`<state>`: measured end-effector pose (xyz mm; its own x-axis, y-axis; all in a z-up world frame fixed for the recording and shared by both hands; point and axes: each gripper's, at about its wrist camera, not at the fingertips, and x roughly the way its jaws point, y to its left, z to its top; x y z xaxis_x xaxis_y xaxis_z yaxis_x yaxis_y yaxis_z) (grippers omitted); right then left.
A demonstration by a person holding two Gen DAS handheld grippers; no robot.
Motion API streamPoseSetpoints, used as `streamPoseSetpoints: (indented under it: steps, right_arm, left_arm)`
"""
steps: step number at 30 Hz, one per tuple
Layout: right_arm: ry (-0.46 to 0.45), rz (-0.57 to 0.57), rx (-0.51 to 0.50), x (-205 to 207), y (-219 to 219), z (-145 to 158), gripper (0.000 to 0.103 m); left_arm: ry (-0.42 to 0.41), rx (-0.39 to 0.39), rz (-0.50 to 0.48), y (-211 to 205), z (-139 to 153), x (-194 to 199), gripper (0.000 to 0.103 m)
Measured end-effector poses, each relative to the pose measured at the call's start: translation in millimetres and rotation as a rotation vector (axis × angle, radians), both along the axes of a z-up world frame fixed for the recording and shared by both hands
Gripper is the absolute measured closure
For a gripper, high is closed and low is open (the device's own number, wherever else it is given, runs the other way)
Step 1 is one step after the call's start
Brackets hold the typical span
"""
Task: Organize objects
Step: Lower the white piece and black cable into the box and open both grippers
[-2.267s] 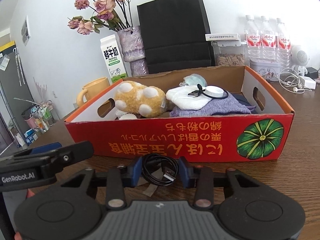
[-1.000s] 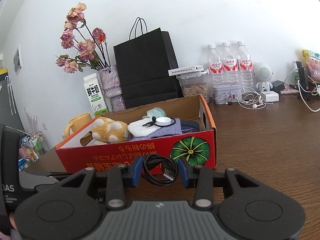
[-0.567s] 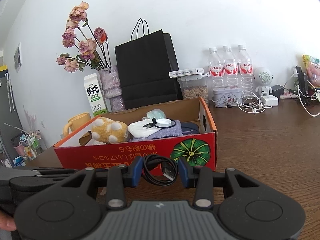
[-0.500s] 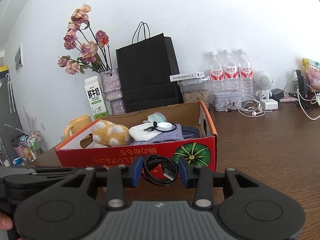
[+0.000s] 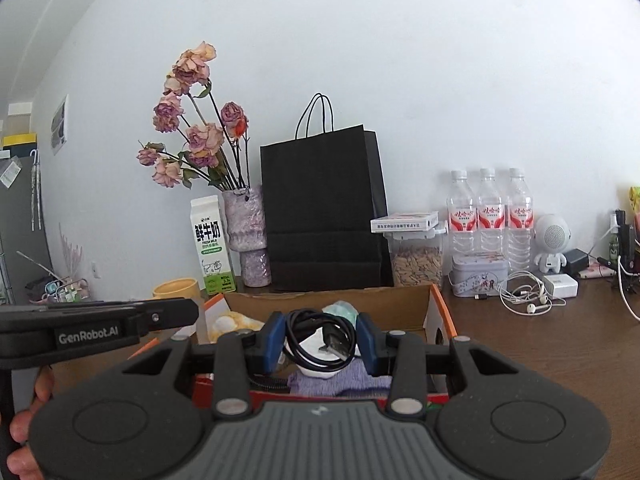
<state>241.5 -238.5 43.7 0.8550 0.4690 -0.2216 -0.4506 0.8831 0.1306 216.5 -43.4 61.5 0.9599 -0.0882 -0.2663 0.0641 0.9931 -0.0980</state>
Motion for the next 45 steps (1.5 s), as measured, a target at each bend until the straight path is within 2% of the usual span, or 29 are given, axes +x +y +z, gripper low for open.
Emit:
streamPoseSetpoints:
  steps: [7, 20, 22, 24, 25, 26, 27, 28, 29, 30, 32, 36, 45]
  right_arm:
    - [0.000, -0.014, -0.036, 40.4, 20.6, 2.8, 0.066]
    - [0.040, -0.022, -0.116, 99.6, 37.6, -23.1, 0.065]
    - [0.061, -0.022, -0.115, 104.6, 35.8, -25.3, 0.064]
    - [0.078, -0.028, -0.111, 106.7, 32.3, -27.0, 0.048]
    - [0.084, -0.037, -0.108, 106.8, 30.3, -27.2, 0.025]
    - [0.079, -0.047, -0.104, 105.9, 28.4, -27.1, 0.006]
    - [0.071, -0.056, -0.103, 104.5, 27.0, -26.7, 0.002]
    - [0.064, -0.064, -0.105, 102.8, 25.3, -25.9, 0.001]
    - [0.065, -0.070, -0.109, 102.0, 24.4, -24.9, 0.000]
    - [0.070, -0.074, -0.110, 101.4, 23.4, -24.2, 0.000]
    - [0.076, -0.076, -0.104, 99.6, 20.3, -23.5, 0.000]
    - [0.088, -0.077, -0.110, 91.4, 17.0, -20.4, 0.000]
    - [0.095, -0.062, -0.101, 46.0, 7.9, -1.1, 0.000]
  left_arm:
    - [0.005, 0.012, 0.030, 13.5, -2.4, 32.8, 0.099]
    - [0.049, 0.027, 0.027, 31.5, -19.3, 80.6, 0.099]
    - [0.056, 0.036, 0.026, 32.6, -20.9, 81.7, 0.097]
    - [0.062, 0.047, 0.028, 32.5, -22.6, 81.7, 0.096]
    - [0.065, 0.051, 0.029, 32.6, -23.3, 81.7, 0.089]
    - [0.065, 0.054, 0.029, 32.6, -23.7, 81.7, 0.071]
    - [0.063, 0.057, 0.036, 32.5, -23.6, 80.7, 0.054]
    - [0.054, 0.059, 0.057, 32.4, -23.1, 78.8, 0.022]
    - [0.035, 0.061, 0.078, 32.6, -22.1, 75.9, 0.005]
    - [0.012, 0.064, 0.097, 32.6, -20.3, 72.6, 0.000]
    - [-0.015, 0.075, 0.122, 32.3, -16.5, 66.9, 0.000]
    - [-0.004, 0.072, 0.138, 33.9, -10.0, 55.5, 0.000]
    - [0.105, 0.043, 0.147, 35.7, -4.6, 18.8, 0.000]
